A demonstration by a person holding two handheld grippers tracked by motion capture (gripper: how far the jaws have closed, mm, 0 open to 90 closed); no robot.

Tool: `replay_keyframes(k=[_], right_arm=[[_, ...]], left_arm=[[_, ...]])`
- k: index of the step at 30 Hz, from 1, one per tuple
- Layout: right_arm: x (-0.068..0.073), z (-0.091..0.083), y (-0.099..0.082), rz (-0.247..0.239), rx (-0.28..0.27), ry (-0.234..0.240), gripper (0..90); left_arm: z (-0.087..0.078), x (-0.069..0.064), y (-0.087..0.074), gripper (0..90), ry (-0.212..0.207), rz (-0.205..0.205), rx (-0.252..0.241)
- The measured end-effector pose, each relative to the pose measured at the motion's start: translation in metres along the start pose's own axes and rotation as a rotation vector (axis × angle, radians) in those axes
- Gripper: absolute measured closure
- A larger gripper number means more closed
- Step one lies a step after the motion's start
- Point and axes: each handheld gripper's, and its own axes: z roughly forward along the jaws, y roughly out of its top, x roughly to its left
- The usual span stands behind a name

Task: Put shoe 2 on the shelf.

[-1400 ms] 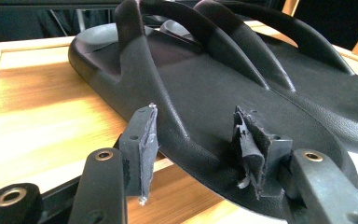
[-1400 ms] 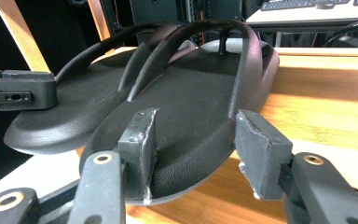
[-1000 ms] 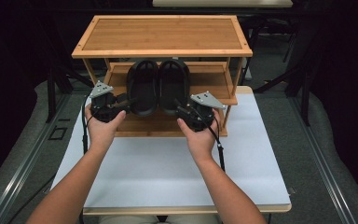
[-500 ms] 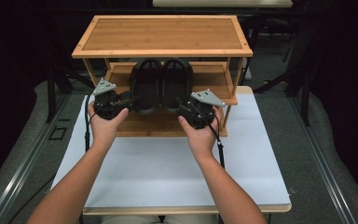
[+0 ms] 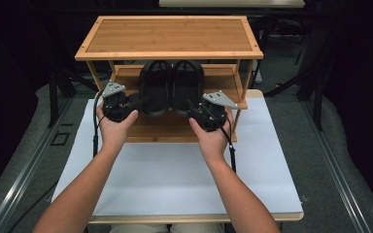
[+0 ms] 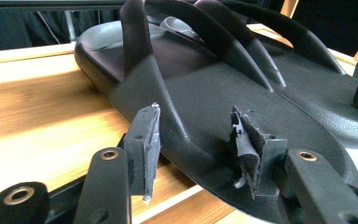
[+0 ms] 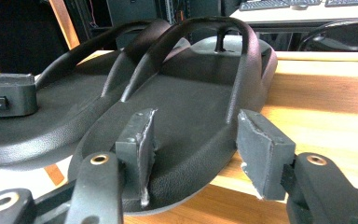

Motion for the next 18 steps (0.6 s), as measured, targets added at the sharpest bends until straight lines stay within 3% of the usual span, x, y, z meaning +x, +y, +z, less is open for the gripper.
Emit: replay_keyframes(k=[18], right_arm=[[-0.001,-0.011,0.005,-0.018,-0.004,-0.001,46.8]], left_arm=[[-0.010,0.001,0.002,53.3,-0.006,-0.007,-0.010]])
